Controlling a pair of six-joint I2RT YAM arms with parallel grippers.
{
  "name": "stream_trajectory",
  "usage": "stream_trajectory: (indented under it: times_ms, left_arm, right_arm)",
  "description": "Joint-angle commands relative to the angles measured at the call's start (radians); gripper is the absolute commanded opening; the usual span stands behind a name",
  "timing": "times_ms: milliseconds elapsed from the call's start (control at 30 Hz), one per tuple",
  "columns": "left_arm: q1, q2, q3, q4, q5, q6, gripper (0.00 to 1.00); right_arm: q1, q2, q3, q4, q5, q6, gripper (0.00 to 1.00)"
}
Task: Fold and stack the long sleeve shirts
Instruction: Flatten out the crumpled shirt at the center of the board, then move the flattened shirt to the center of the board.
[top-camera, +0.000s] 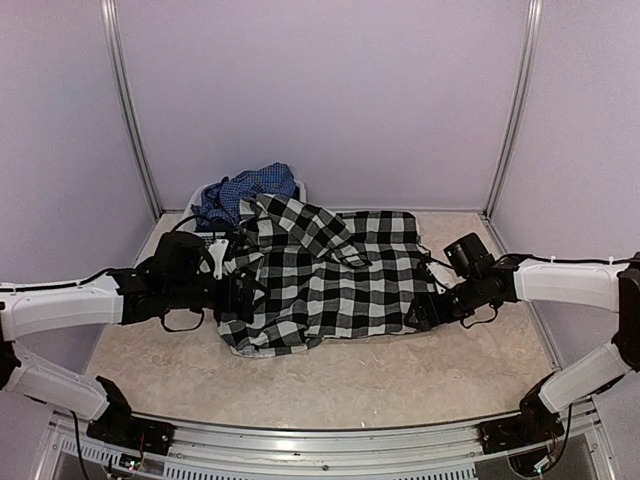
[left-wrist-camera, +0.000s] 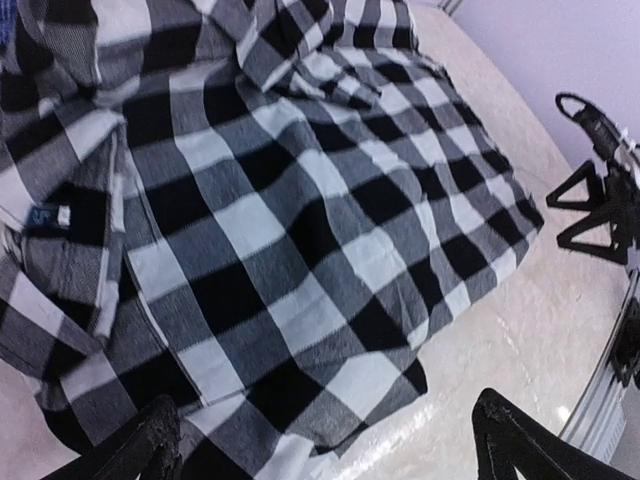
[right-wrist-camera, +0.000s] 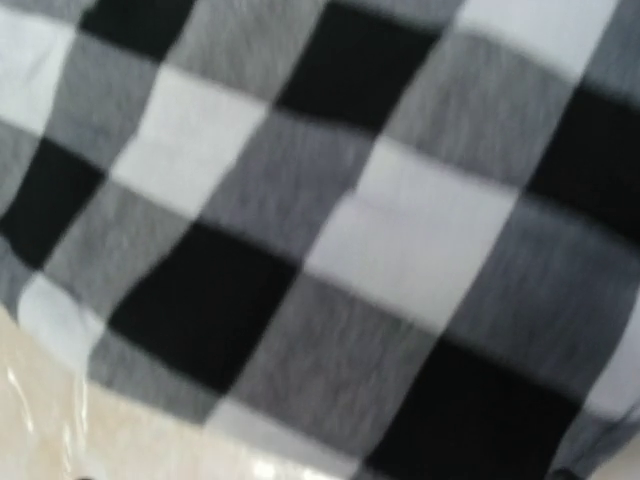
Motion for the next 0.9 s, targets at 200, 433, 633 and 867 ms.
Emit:
stream_trajectory:
  times_ms: [200, 433, 633, 867]
  left_arm:
    - [-0.207, 0.184, 0.007, -0.138, -0.066, 0.069, 0.84]
    - [-0.262, 0.288, 0.015, -0.154, -0.142, 0.085, 0.79]
    - [-0.3, 0.297, 0.021, -0.163, -0.214, 0.099, 0.77]
    - [-0.388, 0.174, 0.009, -0.157, -0.358, 0.133, 0.84]
  right_arm:
    - [0.002, -0.024, -0.094, 0.056, 0.06, 0.123, 0.94]
    - [-0.024, 0.089, -0.094, 0.177, -0.009, 0.099, 0.89]
    - [-0.054, 0.118, -0.115, 0.283, -0.076, 0.081, 0.63]
    - [-0.09, 0.082, -0.105, 0.273, -0.084, 0.059, 0.07]
